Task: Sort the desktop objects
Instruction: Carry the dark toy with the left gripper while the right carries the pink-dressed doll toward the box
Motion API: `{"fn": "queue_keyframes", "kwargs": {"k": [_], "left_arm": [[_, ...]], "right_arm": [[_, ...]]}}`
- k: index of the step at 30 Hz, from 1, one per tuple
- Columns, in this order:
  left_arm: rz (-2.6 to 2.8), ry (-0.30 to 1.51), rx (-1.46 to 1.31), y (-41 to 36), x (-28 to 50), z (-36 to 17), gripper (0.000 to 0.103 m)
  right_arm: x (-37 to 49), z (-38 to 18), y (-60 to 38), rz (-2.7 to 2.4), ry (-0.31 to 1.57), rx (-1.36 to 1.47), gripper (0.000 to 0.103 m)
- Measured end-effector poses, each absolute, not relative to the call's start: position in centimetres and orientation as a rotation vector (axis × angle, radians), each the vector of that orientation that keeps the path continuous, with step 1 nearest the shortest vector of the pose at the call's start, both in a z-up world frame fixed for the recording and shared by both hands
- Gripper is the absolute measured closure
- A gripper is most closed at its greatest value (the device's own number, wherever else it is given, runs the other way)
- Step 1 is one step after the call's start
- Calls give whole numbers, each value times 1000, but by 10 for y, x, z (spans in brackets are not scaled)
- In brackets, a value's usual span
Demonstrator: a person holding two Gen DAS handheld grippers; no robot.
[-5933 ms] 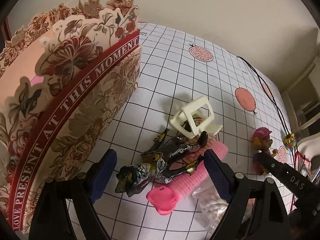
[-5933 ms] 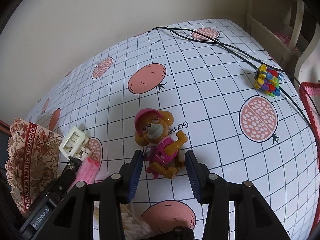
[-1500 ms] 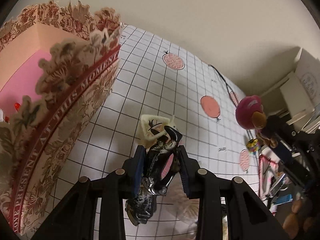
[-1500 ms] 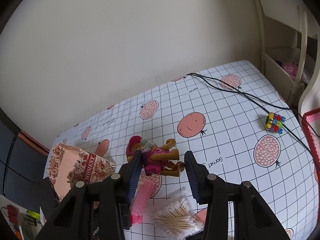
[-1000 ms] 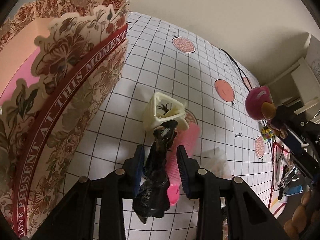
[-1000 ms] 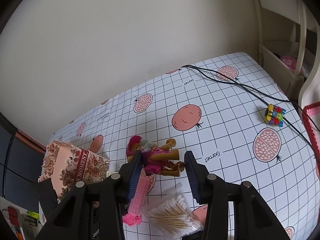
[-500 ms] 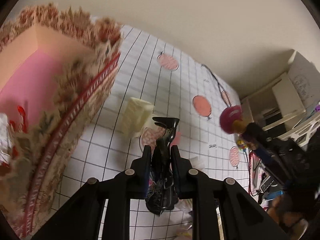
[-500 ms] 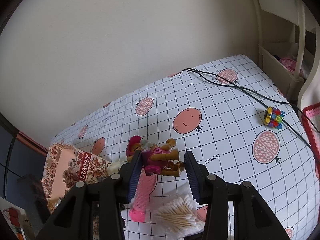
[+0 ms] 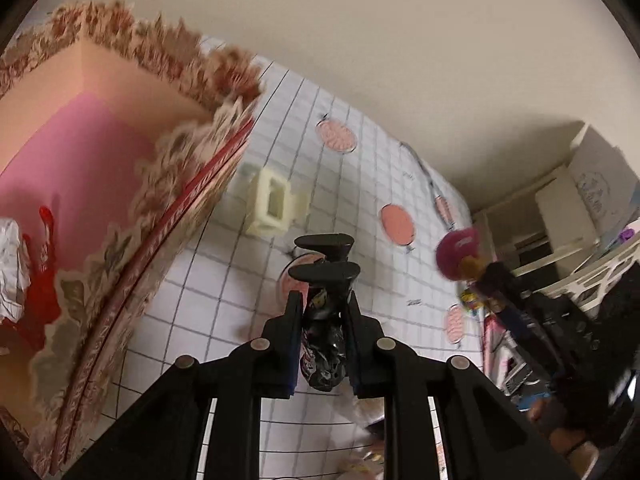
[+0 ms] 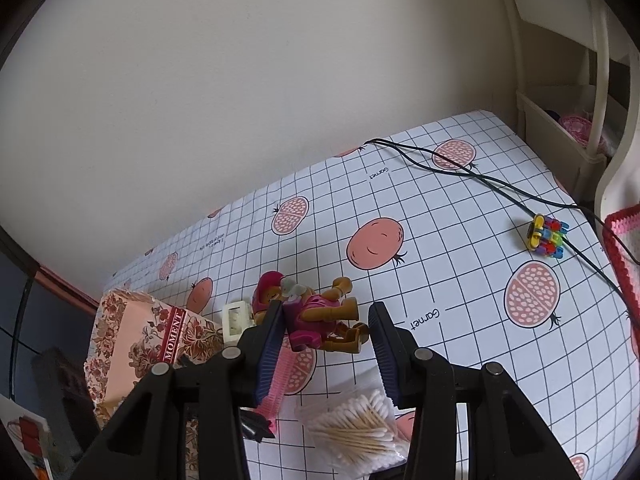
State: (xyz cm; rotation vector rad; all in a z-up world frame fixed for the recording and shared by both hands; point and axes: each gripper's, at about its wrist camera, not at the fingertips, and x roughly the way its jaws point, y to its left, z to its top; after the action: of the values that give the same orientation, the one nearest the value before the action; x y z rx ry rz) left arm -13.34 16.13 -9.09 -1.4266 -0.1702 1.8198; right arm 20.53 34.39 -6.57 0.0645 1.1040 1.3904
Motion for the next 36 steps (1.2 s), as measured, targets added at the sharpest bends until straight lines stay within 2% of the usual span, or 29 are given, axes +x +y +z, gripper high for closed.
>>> {"fn": "queue_keyframes", "kwargs": {"k": [14, 22, 36], "left_arm": [[1869, -237, -1215, 145, -131, -24, 83], [1921, -307, -1171, 126, -142, -9, 83], [2079, -402, -1123, 65, -169, 14, 83]], "right_arm": [[202, -24, 328, 1442, 1013, 132, 57], [186, 8, 317, 1502, 938, 159, 57], [130, 31, 323, 1615, 915, 128, 57]]}}
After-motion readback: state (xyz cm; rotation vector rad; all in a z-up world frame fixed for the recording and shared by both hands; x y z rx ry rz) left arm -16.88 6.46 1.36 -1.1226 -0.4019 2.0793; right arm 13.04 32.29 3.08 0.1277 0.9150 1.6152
